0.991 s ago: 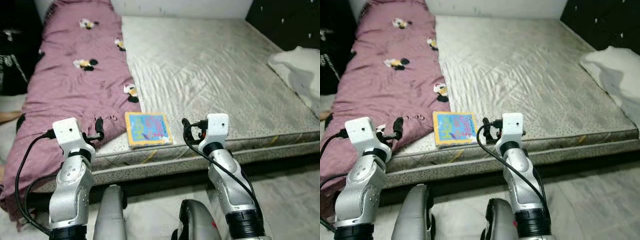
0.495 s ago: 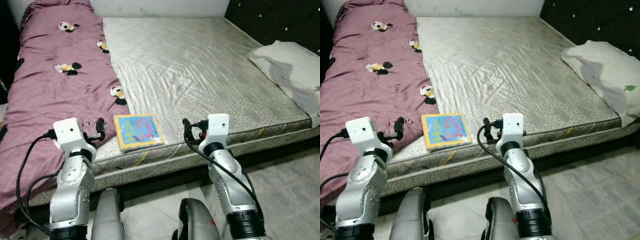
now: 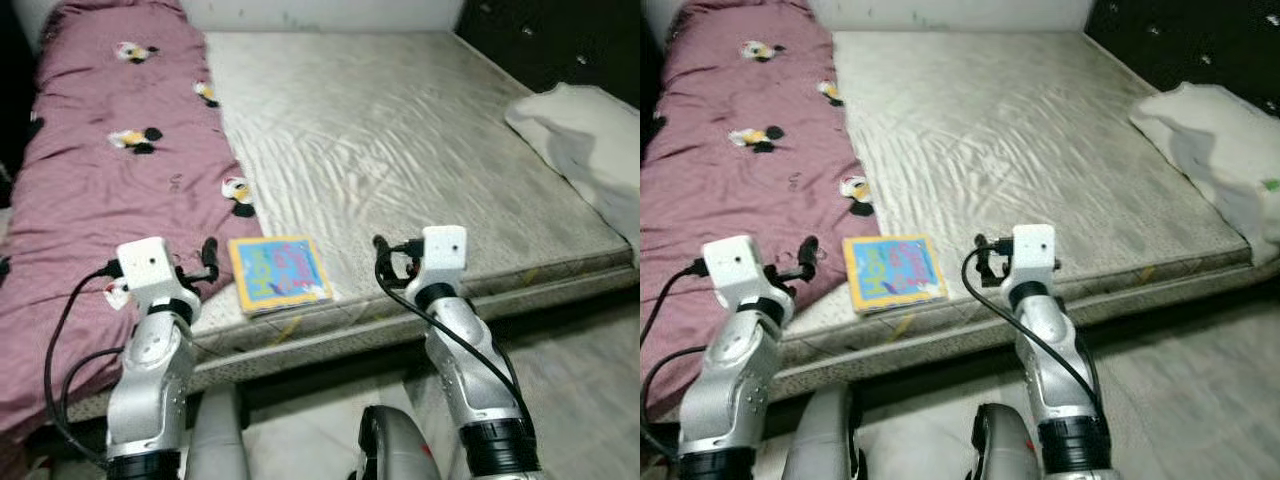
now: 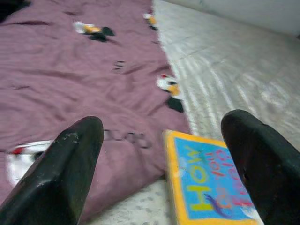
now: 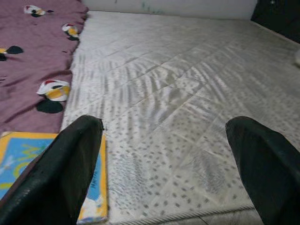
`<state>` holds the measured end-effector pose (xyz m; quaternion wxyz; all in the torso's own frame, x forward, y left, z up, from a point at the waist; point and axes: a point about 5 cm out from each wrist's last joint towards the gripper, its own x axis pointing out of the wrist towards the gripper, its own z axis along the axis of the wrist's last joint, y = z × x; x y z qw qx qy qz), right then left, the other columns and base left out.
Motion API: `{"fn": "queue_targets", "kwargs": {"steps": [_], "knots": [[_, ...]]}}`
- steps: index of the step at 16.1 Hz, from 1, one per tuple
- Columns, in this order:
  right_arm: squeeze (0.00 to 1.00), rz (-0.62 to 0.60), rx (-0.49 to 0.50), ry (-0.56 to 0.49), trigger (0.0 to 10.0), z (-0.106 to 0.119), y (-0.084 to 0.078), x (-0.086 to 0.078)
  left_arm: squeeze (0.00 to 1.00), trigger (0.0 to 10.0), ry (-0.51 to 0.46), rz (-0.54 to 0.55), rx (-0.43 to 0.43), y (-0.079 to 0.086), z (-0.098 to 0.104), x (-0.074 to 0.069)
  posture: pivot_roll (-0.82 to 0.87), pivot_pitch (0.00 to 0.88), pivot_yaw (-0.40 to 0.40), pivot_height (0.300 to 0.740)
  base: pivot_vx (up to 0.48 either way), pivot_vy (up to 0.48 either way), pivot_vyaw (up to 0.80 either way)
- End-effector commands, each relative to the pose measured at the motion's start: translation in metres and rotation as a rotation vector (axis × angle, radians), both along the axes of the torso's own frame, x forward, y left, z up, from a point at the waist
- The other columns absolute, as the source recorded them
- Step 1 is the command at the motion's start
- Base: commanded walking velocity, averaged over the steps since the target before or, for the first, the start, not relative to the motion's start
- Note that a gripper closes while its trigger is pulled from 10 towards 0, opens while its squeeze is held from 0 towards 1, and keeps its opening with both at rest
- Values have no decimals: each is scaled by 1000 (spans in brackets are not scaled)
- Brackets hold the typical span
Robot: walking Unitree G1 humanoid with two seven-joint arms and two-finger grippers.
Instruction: Clean up the room
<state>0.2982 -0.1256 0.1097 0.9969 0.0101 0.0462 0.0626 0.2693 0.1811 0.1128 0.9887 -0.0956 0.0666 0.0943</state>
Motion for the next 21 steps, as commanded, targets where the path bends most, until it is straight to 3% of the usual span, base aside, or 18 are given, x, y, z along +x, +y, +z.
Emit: {"fn": "queue_targets", "kwargs": {"steps": [1,15,18,21], "knots": [[0,-1,0,-1,10000,2,1,1,0,10000,6,-7,-3,-1,-1,0,-3,63,-74,606,296,0,0],[0,15,-19,-8,10000,3,2,1,0,10000,29,-1,-32,-3,-6,3,-14,72,-74,606,299,0,67],[0,9,-3,-6,10000,3,1,0,0,10000,108,17,-135,-5,-18,3,-19,76,-74,606,0,0,163],[0,7,13,11,10000,2,-2,-4,0,10000,224,-22,-146,-7,-34,13,-39,87,-78,591,0,0,0]]}}
